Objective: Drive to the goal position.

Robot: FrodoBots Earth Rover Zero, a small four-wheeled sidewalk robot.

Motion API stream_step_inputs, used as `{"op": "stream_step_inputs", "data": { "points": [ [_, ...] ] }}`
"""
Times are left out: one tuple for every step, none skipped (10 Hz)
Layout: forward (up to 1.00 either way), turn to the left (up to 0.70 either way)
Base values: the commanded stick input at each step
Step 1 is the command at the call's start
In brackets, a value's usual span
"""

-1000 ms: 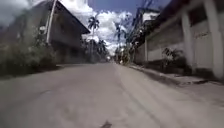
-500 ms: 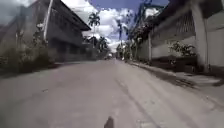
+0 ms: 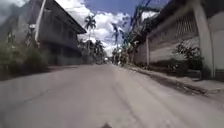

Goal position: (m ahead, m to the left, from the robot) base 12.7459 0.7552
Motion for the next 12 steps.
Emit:
{"op": "stream_step_inputs", "data": {
  "points": [
    [1.00,-0.01],
    [1.00,0.00],
    [1.00,0.00],
    [1.00,0.00],
    [1.00,0.00],
    [1.00,0.00],
    [1.00,0.00],
    [1.00,0.00],
    [1.00,0.00],
    [1.00,0.00],
    [1.00,0.00],
    [1.00,0.00]
  ]
}}
